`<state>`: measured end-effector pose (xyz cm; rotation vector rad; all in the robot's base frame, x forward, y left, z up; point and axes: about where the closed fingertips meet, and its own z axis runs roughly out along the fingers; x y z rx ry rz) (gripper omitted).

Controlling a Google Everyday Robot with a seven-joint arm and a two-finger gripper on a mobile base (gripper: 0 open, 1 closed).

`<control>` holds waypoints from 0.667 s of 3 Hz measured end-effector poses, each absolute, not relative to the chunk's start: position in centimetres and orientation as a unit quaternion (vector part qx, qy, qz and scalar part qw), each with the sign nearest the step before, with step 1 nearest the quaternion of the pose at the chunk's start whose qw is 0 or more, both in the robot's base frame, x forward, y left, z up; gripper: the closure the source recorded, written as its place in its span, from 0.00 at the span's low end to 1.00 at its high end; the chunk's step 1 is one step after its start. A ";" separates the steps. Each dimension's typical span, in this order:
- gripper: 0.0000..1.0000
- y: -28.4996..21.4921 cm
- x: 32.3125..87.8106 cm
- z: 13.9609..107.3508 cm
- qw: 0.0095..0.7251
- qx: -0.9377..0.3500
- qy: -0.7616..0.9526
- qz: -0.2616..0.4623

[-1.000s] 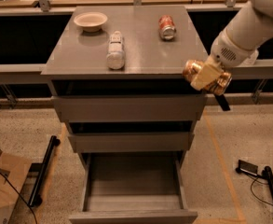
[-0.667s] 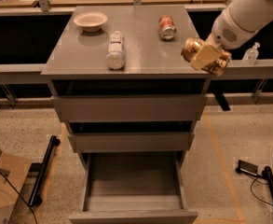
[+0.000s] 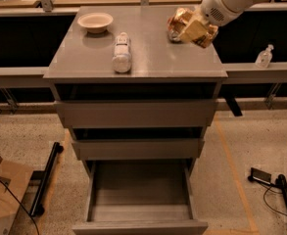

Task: Pick orange can from bottom drawer and place on counter

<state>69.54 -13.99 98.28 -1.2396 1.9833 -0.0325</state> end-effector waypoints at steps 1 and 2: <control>1.00 -12.4 72.9 97.7 0.400 -0.502 0.767 -0.021; 0.82 -12.4 75.9 95.1 0.386 -0.496 0.777 -0.017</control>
Offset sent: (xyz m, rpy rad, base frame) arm 0.1046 0.0116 -0.0624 -0.0167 0.0430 -0.0145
